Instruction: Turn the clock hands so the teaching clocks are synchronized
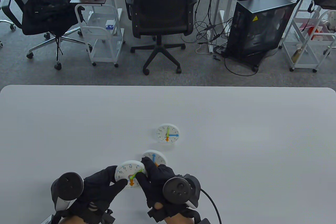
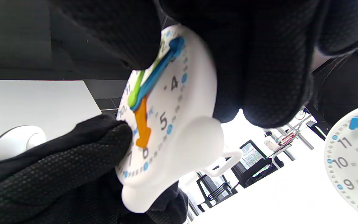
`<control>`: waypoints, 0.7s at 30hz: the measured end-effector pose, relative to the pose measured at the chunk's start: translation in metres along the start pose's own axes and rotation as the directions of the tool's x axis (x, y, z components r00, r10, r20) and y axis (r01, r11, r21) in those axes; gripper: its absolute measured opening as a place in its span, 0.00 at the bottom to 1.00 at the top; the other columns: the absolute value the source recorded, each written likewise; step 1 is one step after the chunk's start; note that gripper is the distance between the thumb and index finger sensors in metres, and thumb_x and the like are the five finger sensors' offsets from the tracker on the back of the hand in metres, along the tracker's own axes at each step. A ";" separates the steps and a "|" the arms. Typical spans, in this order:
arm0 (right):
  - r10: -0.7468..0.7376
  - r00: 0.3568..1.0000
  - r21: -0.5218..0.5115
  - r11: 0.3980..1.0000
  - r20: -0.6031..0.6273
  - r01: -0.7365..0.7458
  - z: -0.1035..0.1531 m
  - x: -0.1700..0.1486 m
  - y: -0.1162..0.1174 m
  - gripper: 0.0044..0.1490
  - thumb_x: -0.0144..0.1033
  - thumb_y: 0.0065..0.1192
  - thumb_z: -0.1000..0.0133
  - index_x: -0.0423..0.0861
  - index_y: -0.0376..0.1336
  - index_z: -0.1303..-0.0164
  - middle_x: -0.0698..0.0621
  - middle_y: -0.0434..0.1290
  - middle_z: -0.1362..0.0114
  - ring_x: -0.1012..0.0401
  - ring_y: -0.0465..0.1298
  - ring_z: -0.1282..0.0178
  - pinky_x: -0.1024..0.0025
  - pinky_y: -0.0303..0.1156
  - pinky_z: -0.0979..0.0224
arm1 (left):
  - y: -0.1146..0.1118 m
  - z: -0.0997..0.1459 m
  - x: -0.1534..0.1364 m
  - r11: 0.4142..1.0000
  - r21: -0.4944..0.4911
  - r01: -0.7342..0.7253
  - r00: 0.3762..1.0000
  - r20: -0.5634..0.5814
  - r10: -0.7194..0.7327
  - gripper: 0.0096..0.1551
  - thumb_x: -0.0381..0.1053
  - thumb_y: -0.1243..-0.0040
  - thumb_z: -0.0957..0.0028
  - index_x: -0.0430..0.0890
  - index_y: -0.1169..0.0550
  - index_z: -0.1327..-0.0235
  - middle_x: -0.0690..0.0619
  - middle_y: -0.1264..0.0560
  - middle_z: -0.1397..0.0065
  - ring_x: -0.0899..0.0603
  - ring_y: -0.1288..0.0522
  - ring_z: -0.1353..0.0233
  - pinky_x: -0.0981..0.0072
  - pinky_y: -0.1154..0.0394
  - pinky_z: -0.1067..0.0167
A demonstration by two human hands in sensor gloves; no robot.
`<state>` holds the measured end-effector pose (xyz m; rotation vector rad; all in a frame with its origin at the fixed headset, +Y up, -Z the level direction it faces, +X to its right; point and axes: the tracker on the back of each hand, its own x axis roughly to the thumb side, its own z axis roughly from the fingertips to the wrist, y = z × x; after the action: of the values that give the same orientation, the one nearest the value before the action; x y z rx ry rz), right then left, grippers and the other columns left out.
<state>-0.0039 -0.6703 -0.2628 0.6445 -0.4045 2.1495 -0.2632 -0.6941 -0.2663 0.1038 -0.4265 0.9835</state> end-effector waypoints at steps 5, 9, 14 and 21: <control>-0.002 1.000 0.005 1.000 -0.008 0.002 0.000 0.000 0.000 0.41 0.47 0.61 0.44 0.23 0.65 0.39 0.41 0.82 0.51 0.45 0.86 0.57 0.34 0.71 0.44 | 0.000 0.000 0.002 0.999 0.003 0.032 0.999 0.017 -0.032 0.31 0.60 0.25 0.51 0.44 0.21 0.42 0.47 0.12 0.48 0.32 0.15 0.47 0.26 0.33 0.40; -0.001 1.000 0.009 1.000 -0.013 0.001 0.000 0.000 0.000 0.41 0.47 0.61 0.44 0.23 0.65 0.39 0.41 0.82 0.51 0.45 0.86 0.57 0.34 0.71 0.44 | 0.000 0.000 0.003 0.999 0.004 0.048 0.999 0.023 -0.048 0.31 0.60 0.25 0.51 0.44 0.21 0.42 0.47 0.12 0.48 0.32 0.15 0.47 0.26 0.33 0.40; -0.001 1.000 0.015 1.000 -0.022 0.001 0.000 -0.001 0.000 0.42 0.48 0.61 0.43 0.24 0.65 0.39 0.41 0.82 0.51 0.45 0.86 0.57 0.34 0.70 0.44 | -0.001 0.001 0.003 0.998 -0.002 0.055 0.998 0.025 -0.055 0.31 0.60 0.25 0.51 0.44 0.21 0.42 0.46 0.12 0.48 0.32 0.15 0.47 0.26 0.33 0.40; -0.003 1.000 0.016 1.000 -0.028 0.004 0.000 -0.002 0.000 0.42 0.49 0.60 0.44 0.24 0.66 0.40 0.41 0.83 0.51 0.44 0.86 0.58 0.34 0.70 0.44 | -0.001 0.001 0.005 0.997 0.000 0.078 0.996 0.043 -0.078 0.30 0.60 0.25 0.51 0.44 0.20 0.42 0.46 0.12 0.49 0.32 0.15 0.47 0.26 0.33 0.40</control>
<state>-0.0034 -0.6711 -0.2641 0.6224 -0.3712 2.1582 -0.2599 -0.6914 -0.2637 0.1393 -0.4590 0.9051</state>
